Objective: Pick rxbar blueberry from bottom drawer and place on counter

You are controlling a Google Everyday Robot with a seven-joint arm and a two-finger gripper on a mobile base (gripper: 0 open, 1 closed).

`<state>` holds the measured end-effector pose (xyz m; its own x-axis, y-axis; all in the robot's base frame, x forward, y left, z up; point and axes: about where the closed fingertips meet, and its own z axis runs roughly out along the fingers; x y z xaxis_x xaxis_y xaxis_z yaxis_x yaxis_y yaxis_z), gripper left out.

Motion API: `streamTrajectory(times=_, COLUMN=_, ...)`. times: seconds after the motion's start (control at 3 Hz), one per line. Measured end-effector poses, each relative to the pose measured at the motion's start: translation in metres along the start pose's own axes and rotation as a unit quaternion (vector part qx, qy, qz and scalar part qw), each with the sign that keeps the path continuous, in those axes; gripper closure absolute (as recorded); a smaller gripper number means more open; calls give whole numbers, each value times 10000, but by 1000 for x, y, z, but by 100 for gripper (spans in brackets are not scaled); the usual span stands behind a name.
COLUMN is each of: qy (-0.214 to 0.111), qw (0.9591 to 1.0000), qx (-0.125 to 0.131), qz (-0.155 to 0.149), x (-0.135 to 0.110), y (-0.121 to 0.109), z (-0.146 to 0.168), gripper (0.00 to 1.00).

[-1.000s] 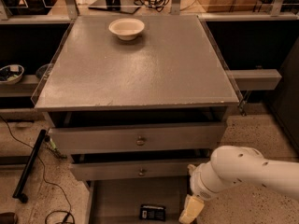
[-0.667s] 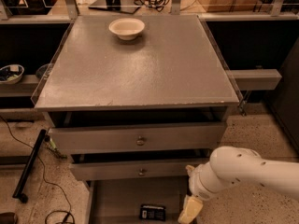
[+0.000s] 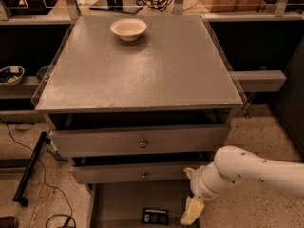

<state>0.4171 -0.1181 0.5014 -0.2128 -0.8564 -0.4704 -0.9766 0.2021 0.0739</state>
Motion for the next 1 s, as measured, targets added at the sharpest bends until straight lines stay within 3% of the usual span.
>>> streamTrajectory(times=0.33, qy=-184, qw=9992, qx=-269, qz=-248, x=2, y=-1, z=14, gripper=0)
streamTrajectory(times=0.67, qy=-202, qw=9990, qx=-299, qz=-279, x=2, y=-1, z=15, gripper=0)
streamTrajectory(times=1.0, qy=51, qw=9987, qx=-245, qz=-449, x=-2, y=10, z=29, gripper=0)
